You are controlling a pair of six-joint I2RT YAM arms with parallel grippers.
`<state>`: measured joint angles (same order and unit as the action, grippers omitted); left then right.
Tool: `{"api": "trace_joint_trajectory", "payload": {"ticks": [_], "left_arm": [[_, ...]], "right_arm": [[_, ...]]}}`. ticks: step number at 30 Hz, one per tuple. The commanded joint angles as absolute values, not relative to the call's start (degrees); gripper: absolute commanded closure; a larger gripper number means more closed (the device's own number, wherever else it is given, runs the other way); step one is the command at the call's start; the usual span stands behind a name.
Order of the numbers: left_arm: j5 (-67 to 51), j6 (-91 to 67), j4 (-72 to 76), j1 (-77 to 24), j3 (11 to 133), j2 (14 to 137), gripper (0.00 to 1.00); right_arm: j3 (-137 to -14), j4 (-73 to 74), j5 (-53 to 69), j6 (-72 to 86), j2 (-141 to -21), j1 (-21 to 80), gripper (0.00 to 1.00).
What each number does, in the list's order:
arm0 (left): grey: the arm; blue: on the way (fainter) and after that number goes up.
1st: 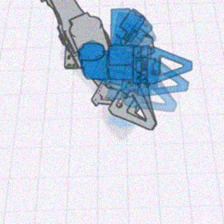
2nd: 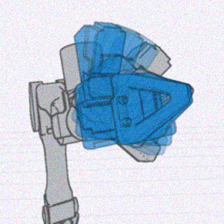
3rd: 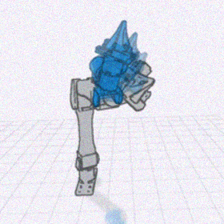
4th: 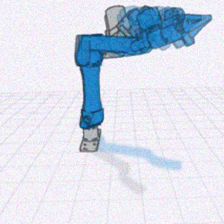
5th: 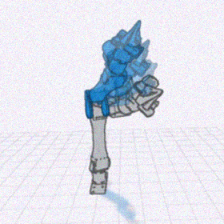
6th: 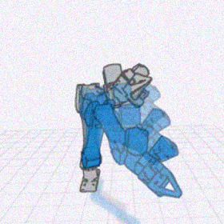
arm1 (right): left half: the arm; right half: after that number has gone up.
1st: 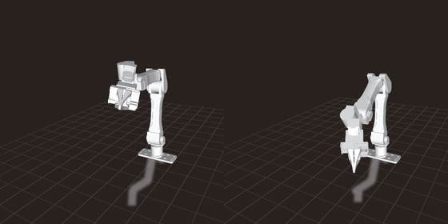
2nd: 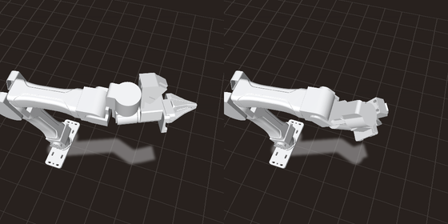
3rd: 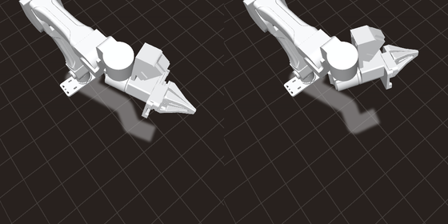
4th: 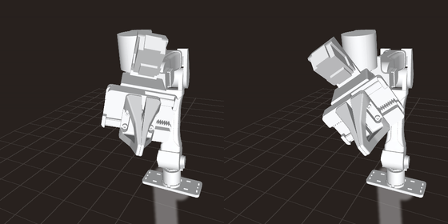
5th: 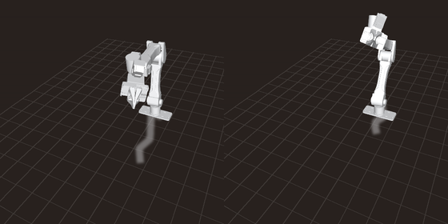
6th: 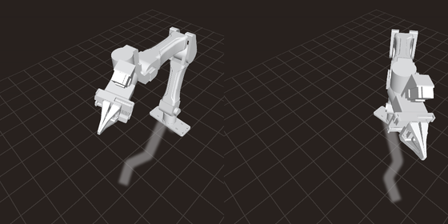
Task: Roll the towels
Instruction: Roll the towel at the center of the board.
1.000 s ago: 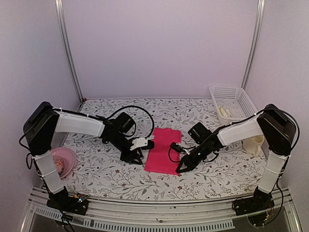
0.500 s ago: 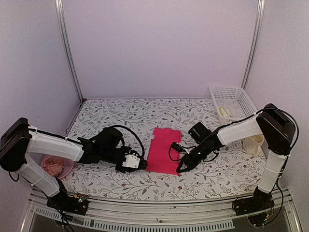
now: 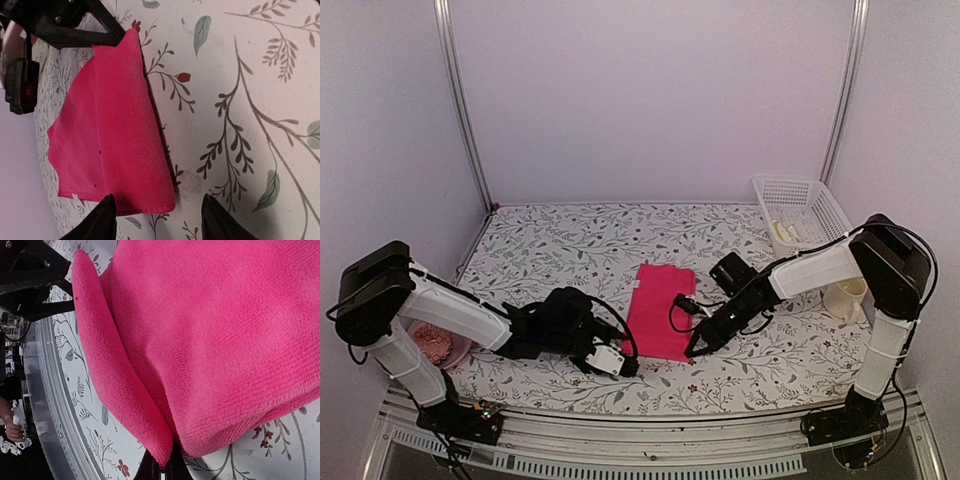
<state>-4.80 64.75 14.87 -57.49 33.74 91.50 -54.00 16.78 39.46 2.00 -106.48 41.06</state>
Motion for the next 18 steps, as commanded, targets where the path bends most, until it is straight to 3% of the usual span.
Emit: {"api": "trace_joint_trajectory", "payload": {"ticks": [1, 7, 18], "left_arm": [[-0.05, 66.03, 19.52, -58.71, 33.88, 94.41, 0.41], [2.15, 66.86, 20.96, -59.49, 33.49, 96.78, 0.43], [5.72, 70.48, 24.07, -61.15, 31.14, 98.97, 0.6]], "right_arm": [[-54.01, 18.14, 36.39, 2.12, -108.37, 40.39, 0.97], [-53.77, 18.11, 36.39, 1.95, -108.47, 40.36, 0.97], [-53.83, 17.67, 36.74, 1.93, -108.98, 40.38, 0.97]]}}
